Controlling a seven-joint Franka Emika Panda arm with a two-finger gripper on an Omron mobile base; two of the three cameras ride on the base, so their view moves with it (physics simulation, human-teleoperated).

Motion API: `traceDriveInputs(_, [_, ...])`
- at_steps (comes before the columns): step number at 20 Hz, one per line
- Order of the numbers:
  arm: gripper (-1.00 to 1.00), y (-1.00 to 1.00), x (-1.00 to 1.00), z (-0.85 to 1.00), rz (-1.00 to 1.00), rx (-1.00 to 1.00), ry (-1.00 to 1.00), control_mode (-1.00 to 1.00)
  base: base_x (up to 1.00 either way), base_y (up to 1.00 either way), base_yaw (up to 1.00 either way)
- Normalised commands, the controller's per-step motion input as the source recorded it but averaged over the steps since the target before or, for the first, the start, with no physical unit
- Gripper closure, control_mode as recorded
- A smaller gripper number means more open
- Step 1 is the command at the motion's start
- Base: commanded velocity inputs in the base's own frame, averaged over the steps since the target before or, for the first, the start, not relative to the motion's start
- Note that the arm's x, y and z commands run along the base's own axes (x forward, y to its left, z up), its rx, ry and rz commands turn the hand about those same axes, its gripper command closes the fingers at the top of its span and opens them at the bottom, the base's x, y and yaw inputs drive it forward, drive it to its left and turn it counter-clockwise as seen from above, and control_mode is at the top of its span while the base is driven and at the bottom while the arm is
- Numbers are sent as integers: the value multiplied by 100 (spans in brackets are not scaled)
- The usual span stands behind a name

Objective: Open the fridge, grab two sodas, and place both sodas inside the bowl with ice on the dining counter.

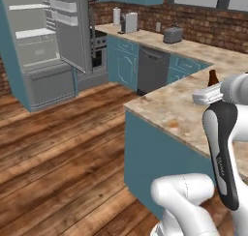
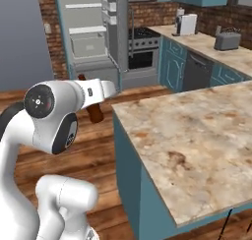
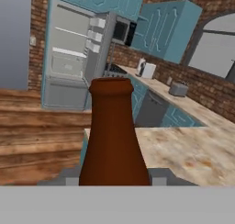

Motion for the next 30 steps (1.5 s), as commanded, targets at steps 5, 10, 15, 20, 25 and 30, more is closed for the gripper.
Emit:
traceDriveInputs(5, [100,0,0,0,0,0,0,100,-98,-53,-12])
traceDriveInputs(10, [100,0,0,0,0,0,0,100,-12,-97,-3])
traceDriveInputs(15, [100,0,0,0,0,0,0,100,32,-100,0])
traceDriveInputs(20, [100,0,0,0,0,0,0,100,38,-100,4])
traceDriveInputs(25, [100,0,0,0,0,0,0,100,9,-100,19])
traceDriveInputs(30, [100,0,0,0,0,0,0,100,16,-100,23])
